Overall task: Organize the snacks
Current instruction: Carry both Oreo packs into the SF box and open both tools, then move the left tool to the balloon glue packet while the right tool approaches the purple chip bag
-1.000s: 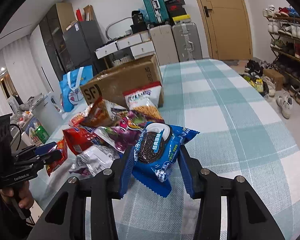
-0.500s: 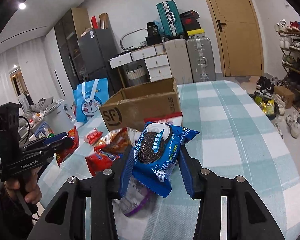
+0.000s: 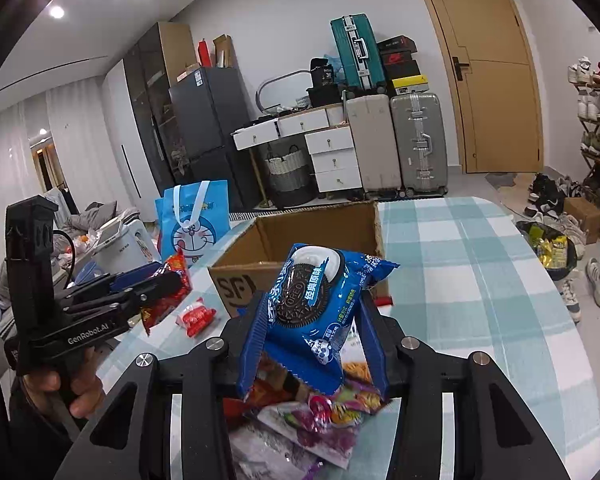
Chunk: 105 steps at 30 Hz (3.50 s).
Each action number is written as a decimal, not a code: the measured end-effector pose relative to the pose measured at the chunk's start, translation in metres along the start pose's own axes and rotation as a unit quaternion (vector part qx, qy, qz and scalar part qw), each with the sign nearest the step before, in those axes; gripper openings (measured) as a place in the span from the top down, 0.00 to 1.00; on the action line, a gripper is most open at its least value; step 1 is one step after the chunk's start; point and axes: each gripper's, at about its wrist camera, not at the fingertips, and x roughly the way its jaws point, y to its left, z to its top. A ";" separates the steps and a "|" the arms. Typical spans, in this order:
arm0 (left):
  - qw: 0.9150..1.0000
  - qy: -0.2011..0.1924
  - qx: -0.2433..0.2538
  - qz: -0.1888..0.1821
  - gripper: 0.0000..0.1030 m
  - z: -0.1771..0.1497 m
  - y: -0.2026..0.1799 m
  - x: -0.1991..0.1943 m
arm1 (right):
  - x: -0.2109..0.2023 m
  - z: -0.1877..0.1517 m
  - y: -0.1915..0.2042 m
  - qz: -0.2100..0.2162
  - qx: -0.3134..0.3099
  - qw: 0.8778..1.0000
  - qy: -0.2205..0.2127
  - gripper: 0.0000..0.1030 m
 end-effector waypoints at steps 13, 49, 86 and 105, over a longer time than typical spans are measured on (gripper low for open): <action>1.000 -0.007 -0.015 0.020 0.60 0.046 0.003 0.058 | 0.052 0.040 -0.005 0.009 0.013 1.000 0.009 0.57; 0.999 0.014 -0.029 0.031 0.14 0.055 0.033 0.087 | 0.060 0.056 -0.014 -0.006 0.015 1.000 0.020 0.01; 0.993 0.094 -0.020 0.076 0.00 -0.035 0.091 0.048 | 0.034 -0.034 -0.021 -0.030 0.027 0.993 0.113 0.01; 0.980 0.156 -0.067 0.101 0.02 -0.056 0.132 0.111 | 0.054 -0.050 -0.031 -0.029 0.032 0.986 0.163 0.01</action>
